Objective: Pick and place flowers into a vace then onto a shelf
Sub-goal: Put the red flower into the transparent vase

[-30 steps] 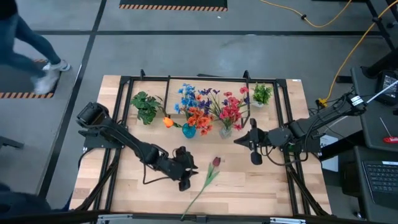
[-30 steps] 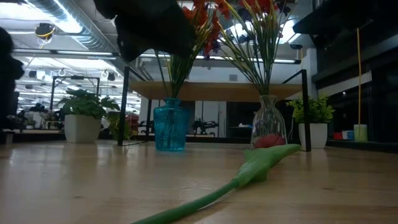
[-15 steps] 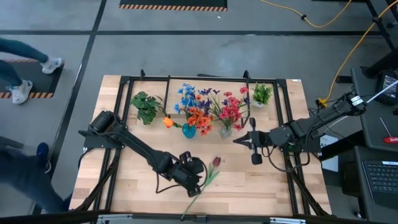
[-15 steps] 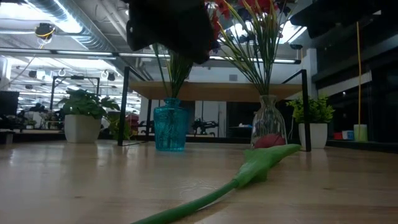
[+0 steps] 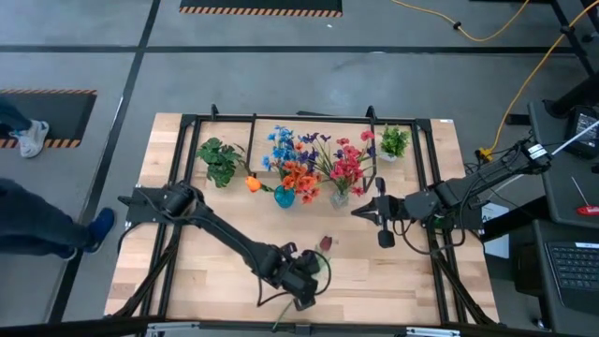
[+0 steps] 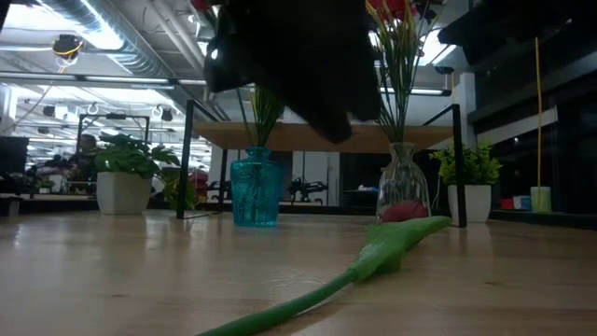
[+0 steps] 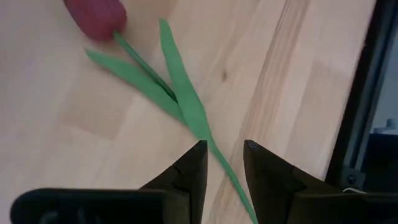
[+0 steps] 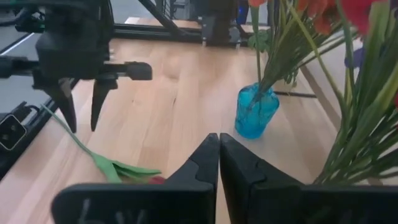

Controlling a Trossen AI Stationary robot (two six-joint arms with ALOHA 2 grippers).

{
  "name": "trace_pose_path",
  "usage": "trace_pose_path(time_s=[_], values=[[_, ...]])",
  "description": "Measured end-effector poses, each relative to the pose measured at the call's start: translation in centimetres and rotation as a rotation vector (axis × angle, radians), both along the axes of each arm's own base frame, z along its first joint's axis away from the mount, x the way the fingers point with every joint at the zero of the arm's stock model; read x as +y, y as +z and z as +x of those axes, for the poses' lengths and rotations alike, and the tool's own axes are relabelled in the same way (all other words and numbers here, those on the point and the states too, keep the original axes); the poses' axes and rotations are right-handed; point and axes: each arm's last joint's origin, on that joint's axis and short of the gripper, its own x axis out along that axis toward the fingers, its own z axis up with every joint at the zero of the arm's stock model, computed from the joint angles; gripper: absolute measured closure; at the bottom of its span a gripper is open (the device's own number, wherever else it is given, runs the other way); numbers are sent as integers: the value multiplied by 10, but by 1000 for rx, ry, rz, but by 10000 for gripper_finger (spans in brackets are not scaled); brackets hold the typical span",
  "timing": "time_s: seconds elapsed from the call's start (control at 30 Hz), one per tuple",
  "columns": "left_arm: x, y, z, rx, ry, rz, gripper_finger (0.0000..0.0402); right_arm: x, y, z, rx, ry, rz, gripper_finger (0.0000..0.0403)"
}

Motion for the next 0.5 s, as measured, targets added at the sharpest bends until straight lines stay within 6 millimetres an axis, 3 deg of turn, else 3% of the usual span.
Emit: trace_pose_path(time_s=[0.5], values=[[-16,-40,6,57,36,-49,304,4,-12,9,53,-16,18,384]])
